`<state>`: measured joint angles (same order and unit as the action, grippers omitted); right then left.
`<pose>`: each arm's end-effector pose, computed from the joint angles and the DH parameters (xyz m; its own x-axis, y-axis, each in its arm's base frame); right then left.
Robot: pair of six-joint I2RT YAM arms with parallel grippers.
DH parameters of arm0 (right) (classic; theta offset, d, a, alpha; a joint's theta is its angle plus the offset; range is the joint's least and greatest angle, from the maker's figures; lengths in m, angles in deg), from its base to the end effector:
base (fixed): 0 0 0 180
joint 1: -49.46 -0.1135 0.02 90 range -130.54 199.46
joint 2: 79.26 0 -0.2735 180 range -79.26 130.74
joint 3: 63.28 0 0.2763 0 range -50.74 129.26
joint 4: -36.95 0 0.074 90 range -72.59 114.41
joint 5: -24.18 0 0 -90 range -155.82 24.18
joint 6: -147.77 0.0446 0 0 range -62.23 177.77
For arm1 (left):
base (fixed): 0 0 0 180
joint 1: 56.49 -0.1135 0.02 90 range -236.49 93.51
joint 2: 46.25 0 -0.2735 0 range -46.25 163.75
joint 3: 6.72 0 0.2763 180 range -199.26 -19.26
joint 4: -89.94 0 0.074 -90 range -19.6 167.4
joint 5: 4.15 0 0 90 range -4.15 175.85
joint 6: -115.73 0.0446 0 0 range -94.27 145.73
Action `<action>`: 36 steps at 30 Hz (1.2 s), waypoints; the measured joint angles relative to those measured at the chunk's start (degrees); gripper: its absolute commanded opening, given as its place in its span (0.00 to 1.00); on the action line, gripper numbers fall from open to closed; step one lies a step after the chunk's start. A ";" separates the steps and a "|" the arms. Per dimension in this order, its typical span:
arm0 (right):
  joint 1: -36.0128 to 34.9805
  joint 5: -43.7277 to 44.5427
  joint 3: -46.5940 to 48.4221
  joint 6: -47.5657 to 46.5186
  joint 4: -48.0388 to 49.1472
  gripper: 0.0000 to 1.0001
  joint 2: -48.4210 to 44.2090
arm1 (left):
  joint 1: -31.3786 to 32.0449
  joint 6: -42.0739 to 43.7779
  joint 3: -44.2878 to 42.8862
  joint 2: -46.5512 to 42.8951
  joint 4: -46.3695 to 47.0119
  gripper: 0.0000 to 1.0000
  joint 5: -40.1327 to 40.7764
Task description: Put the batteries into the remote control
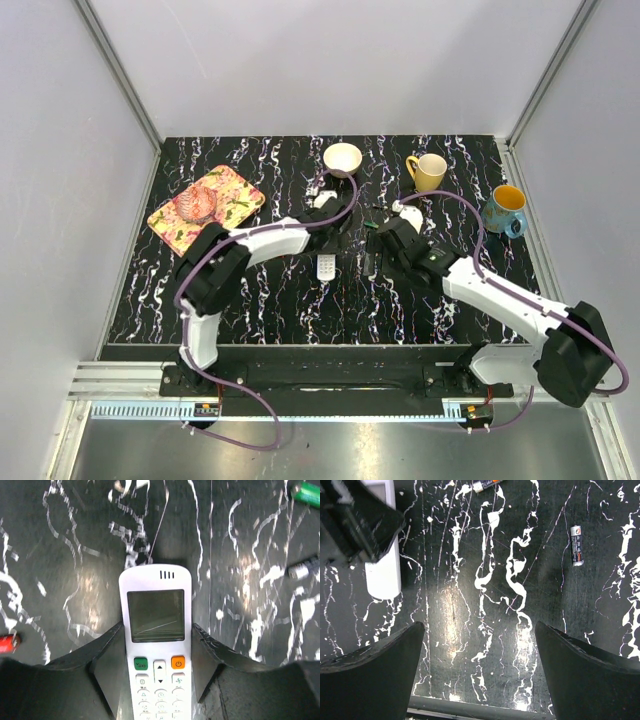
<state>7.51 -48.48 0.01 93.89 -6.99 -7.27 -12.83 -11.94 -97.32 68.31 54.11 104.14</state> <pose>0.2166 0.1768 0.2391 -0.7744 0.0606 -0.6298 -0.0583 0.9843 0.1663 0.3314 -0.2969 0.1495 -0.8256 -0.0141 -0.5640 0.0464 0.9946 -0.0928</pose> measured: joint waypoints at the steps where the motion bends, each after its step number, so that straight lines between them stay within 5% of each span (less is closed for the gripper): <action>1: 0.00 0.00 0.00 0.00 0.00 0.98 -0.46 | 0.00 0.15 2.05 -1.99 0.72 0.04 -0.76; 9: 0.00 -2.78 0.35 -0.33 2.95 0.98 -4.22 | -0.83 0.26 16.20 -25.51 10.67 0.00 -8.31; 16: -0.02 -17.66 -0.33 0.46 14.84 1.00 -7.98 | -7.65 -5.01 35.10 -42.27 31.39 0.00 -23.41; 29: 0.00 -37.05 -10.03 10.01 40.79 1.00 -7.82 | -15.15 -24.28 53.37 -52.17 69.90 0.00 -39.39; 36: 0.00 -41.35 -11.78 13.86 51.91 1.00 -6.19 | -15.28 -28.89 53.46 -51.95 78.66 0.00 -41.22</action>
<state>7.51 -89.83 -11.78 107.75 44.92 -13.46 -28.11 -40.83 -43.86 16.36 132.77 62.91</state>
